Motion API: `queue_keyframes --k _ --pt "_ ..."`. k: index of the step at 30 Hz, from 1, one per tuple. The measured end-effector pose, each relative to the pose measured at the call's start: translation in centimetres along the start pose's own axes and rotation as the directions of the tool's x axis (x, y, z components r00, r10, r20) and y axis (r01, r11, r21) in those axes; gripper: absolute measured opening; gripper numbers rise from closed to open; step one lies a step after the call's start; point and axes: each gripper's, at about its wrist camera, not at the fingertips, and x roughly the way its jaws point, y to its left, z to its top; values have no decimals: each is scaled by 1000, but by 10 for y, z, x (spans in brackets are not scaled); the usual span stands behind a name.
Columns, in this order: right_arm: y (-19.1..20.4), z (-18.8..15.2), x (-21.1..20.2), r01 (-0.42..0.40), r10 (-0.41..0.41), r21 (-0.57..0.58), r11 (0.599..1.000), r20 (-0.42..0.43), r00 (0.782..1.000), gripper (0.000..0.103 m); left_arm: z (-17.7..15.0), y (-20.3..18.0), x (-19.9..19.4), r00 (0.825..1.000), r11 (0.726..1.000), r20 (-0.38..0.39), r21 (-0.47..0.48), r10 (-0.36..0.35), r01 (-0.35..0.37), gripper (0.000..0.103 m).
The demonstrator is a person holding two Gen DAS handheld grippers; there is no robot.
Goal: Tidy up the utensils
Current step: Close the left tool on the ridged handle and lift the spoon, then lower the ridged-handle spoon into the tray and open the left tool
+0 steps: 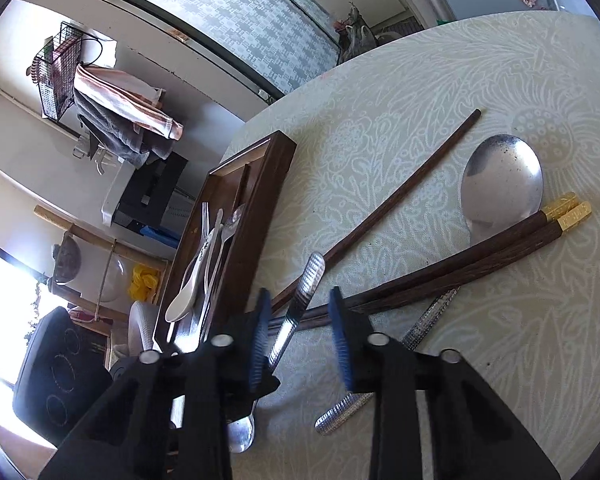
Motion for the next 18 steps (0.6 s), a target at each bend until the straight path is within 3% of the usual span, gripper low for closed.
queue_keyframes --k 9,18 --pt "19 7 -15 -57 57 8 998 31 998 4 4 -3 -14 999 1000 38 6 3 -3 9" --pt "96 36 -6 -114 117 -82 990 31 993 3 15 30 -62 993 999 115 -38 20 -15 9"
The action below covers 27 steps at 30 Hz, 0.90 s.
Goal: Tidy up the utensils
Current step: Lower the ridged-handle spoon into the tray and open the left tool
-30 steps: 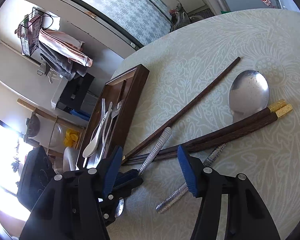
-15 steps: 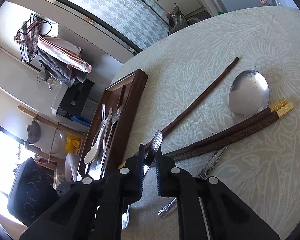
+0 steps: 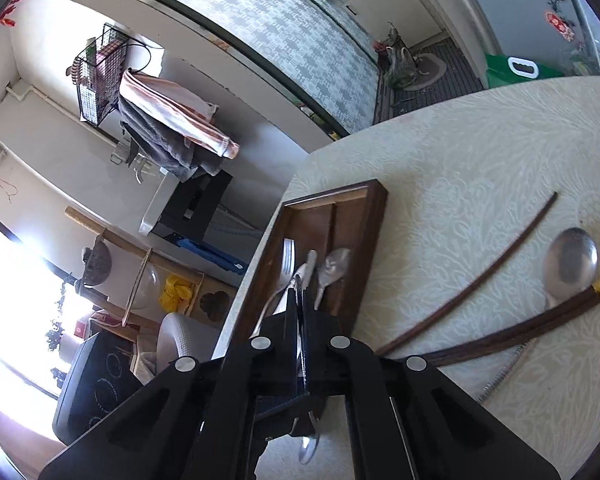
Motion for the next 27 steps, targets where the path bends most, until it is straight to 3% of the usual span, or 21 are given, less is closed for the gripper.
queue_keyframes --k 8,13,22,25,27 --pt "34 19 41 -49 48 -21 999 -42 998 7 3 32 -22 1000 999 21 -49 5 -4 11" --pt "35 31 48 -51 50 -16 999 -33 998 3 7 48 -28 999 997 31 -71 42 -40 10" --pt "-1 34 104 -15 21 63 998 -104 994 3 -8 81 4 995 988 -52 -122 86 -92 10" --pt "-12 33 116 20 -10 81 997 -125 992 6 -12 84 14 991 986 -81 -121 102 -111 10" --pt "-17 31 122 37 -25 81 996 -146 989 15 -14 83 19 989 986 -97 -115 113 -124 10"
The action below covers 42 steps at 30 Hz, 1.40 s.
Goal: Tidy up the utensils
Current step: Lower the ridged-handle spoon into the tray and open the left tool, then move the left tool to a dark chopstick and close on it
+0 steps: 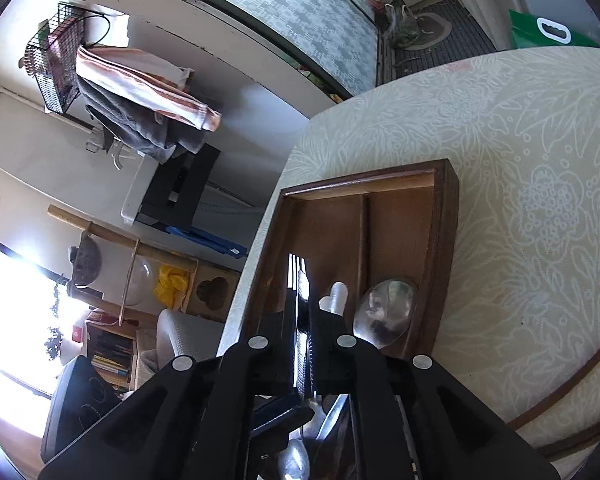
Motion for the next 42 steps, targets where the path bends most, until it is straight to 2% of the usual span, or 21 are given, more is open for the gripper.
queue_keyframes --k 1,2,3,5,7,8,9,12,16,19,24,29,32,33,35,39,42 --pt "-1 -2 1 6 -6 2 1000 -5 1000 19 0 -1 1 1000 1000 -4 -1 0 0 10" --pt "-3 -3 2 6 -6 4 1000 -12 1000 30 -2 -1 4 1000 1000 -12 0 1 -1 10" --pt "-3 -5 2 3 -3 4 1000 -16 1000 48 -3 -2 6 1000 1000 -18 1 4 -4 10" --pt "-1 -8 -1 9 -9 -7 1000 -13 1000 65 -6 -3 11 1000 1000 -27 5 4 -4 10" --pt "2 -11 -10 8 -8 -20 1000 -10 1000 70 -9 -4 14 999 1000 -34 7 10 -10 10" --pt "2 -13 -17 14 -14 -25 1000 -2 1000 75 -10 -4 14 999 1000 -32 11 12 -12 10" --pt "3 -15 -24 24 -24 -32 999 5 1000 78 -11 -5 13 999 1000 -28 15 17 -16 13" --pt "5 -26 -53 35 -33 -70 997 34 999 79 -13 -8 2 1000 1000 5 25 -7 7 54" --pt "-8 -35 -109 99 -85 -105 990 129 988 80 -18 -21 -18 997 995 53 85 -48 44 71" --pt "-37 -37 -148 95 -84 -46 994 194 977 80 -21 -38 -24 995 988 61 137 -82 73 77" --pt "-86 -44 -189 62 -73 49 997 271 960 80 -19 -72 -21 991 968 53 227 -124 109 78" --pt "-104 -51 -190 37 -54 69 997 272 961 80 -3 -97 2 994 957 31 276 -104 92 78" --pt "-105 -51 -183 26 -41 57 998 272 962 79 8 -107 25 997 956 2 282 -81 77 62" --pt "-103 -51 -181 29 -42 54 998 265 963 78 12 -108 34 998 958 -10 280 -65 65 54" --pt "-104 -52 -174 29 -40 49 998 250 968 76 17 -107 48 999 963 -36 268 -28 37 46" --pt "-106 -54 -160 23 -34 51 998 218 975 73 22 -103 68 996 969 -87 244 -12 33 39" --pt "-107 -54 -153 21 -31 49 999 203 979 73 24 -102 73 995 970 -98 243 14 11 39"
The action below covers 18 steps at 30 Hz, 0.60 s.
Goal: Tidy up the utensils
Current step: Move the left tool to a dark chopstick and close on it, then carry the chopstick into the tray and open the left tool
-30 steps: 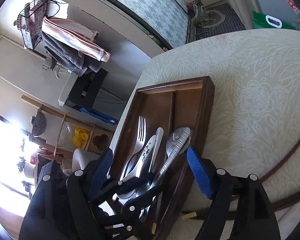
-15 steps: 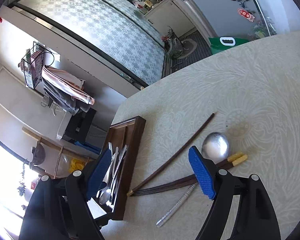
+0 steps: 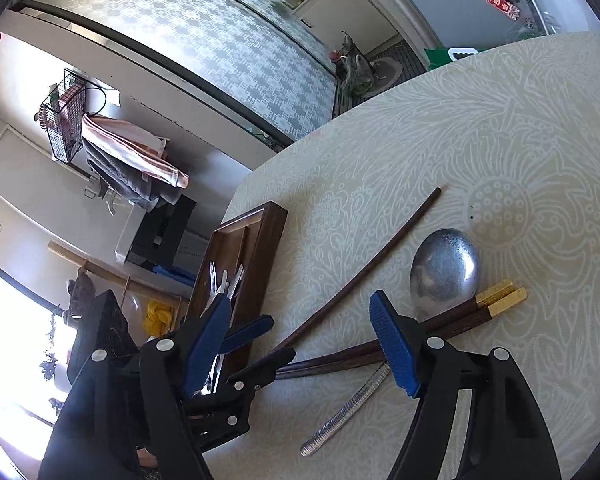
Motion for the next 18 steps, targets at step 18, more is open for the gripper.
queue_keyframes --k 18 --pt "-17 0 22 32 -30 80 996 -31 999 67 5 -5 0 999 999 -15 -13 -38 38 6"
